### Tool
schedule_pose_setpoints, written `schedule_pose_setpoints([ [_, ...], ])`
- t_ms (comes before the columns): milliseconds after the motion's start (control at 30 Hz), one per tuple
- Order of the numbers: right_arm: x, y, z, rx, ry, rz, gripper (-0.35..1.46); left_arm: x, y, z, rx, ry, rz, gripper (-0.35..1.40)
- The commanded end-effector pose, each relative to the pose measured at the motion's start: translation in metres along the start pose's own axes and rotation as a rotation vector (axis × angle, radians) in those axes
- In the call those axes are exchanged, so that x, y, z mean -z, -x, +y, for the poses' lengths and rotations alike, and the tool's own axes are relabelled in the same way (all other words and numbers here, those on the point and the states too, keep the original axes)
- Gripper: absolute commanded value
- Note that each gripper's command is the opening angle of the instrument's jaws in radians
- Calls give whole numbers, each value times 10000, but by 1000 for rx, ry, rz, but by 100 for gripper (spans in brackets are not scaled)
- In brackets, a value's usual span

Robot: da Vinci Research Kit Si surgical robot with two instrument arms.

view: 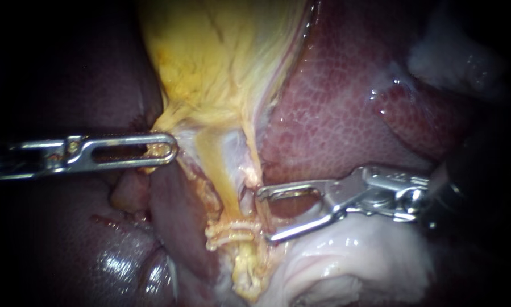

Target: Going back second clip left tube

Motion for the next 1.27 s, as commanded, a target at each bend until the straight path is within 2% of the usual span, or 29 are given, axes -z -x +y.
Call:
schedule_pose_setpoints([
  [33, 12, -11, -2, 8, 11, 16, 60, -1, 0, 0, 0, 2, -2, -35],
  [67, 21, -19, -4, 17, 19, 25, 60, -2, -1, 0, 0, 2, -2, -35],
  [200, 48, -38, -12, 17, 43, 14, 60, -5, -2, 0, 0, 4, -4, -35],
  [400, 55, -40, -20, 12, 32, 11, 60, -18, -9, 1, -4, 8, -9, -35],
  [533, 54, -37, -19, 14, 33, 10, 60, -45, -23, 8, -12, -6, -6, -35],
  [767, 53, -36, -19, 14, 30, 11, 60, -101, -49, 13, -16, -8, 35, -35],
  [833, 53, -36, -19, 14, 30, 10, 60, -110, -52, 12, -19, -8, 43, -35],
  [1267, 52, -37, -21, 15, 27, 11, 60, -111, -53, 12, -21, -14, 48, -35],
])
